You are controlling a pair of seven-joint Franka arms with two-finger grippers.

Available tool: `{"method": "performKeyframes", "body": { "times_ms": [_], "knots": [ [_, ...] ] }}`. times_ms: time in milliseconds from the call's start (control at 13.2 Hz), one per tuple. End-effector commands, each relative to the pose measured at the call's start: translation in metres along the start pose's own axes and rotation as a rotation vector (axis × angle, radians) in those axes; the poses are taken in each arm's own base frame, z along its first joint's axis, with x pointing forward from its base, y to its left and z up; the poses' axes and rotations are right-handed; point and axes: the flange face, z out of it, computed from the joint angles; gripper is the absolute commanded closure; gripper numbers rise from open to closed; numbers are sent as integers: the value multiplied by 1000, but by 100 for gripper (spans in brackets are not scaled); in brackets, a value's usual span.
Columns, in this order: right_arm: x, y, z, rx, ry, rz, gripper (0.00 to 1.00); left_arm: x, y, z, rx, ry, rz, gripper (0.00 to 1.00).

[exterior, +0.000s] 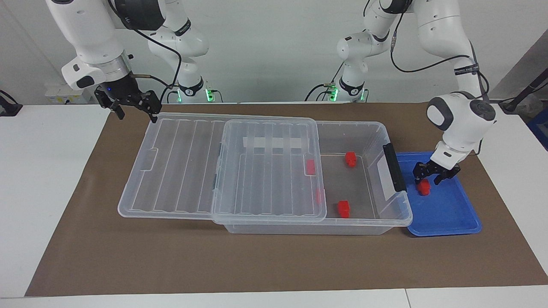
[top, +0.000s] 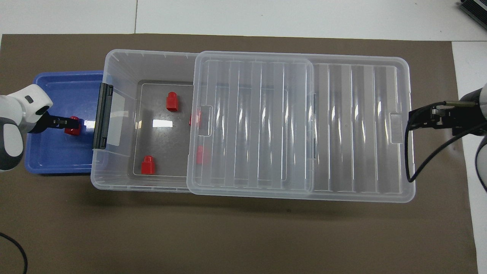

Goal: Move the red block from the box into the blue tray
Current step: 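Set the red block down in the tray and open the left gripper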

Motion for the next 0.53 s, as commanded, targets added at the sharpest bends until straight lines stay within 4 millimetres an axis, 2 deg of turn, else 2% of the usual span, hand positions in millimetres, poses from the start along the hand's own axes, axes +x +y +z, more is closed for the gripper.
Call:
{"method": "performKeyframes", "body": {
  "times_ms": [0, 76, 227, 378, 454],
  "knots": [
    [-4, 4, -2, -4, 1, -18, 0, 2, 5, -62, -4, -20, -3, 17],
    [-4, 4, -2, -4, 4, -21, 0, -1, 7, -81, 0, -21, 0, 8],
    [-2, 12, -2, -3, 6, -4, 0, -7, 13, -115, 1, -33, 5, 0],
    [1, 26, -1, -2, 10, 20, 3, -16, 20, -152, 4, -39, 13, 0],
    [4, 34, 0, 0, 23, 31, 47, -23, 24, -170, 9, -33, 15, 0]
  ]
}}
